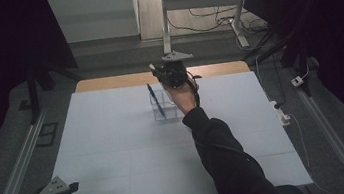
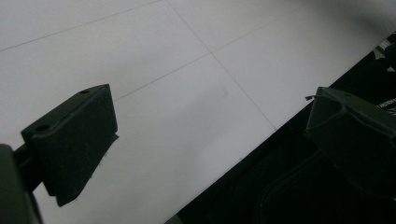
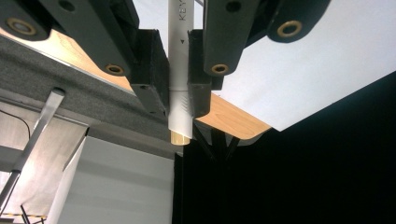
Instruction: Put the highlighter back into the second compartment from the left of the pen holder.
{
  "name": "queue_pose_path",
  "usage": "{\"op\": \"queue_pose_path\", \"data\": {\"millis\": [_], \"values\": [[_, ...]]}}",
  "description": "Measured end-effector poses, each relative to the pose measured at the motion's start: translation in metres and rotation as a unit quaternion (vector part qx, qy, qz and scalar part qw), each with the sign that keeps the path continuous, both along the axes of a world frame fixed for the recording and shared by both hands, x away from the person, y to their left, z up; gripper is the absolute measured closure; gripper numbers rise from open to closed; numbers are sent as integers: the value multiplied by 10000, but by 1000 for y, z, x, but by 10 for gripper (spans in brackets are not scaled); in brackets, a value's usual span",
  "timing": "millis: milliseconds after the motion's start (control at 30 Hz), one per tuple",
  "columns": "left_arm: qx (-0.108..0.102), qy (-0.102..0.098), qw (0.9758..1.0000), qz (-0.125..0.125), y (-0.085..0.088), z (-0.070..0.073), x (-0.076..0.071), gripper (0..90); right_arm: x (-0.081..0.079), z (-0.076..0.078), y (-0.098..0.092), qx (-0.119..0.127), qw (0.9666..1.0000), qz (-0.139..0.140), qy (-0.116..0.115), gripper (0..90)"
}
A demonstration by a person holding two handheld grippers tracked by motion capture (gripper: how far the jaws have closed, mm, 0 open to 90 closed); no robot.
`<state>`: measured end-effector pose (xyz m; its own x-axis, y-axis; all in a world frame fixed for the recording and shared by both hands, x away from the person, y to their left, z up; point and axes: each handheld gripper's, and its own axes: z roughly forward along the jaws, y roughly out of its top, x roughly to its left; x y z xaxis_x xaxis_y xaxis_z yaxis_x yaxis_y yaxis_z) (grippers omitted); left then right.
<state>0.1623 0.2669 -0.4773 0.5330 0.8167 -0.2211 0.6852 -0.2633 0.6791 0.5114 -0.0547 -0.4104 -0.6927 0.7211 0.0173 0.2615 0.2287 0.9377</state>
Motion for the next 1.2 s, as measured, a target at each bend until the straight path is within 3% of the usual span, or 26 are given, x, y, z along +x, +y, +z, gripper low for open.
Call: {"op": "queue_pose_path", "data": {"millis": [300,600,933,1200], "values": [[-8,7,10000,4,0,0,0,22,3,-14,4,-191,9998,33,-37,785],[1,6,10000,4,0,0,0,23,4,-23,-2,-292,9992,150,234,769],[8,21,10000,4,-1,0,0,23,-6,8,-14,-650,9966,475,165,560],[26,35,10000,14,-1,0,1,23,-21,22,-28,-641,9946,523,622,390]]}}
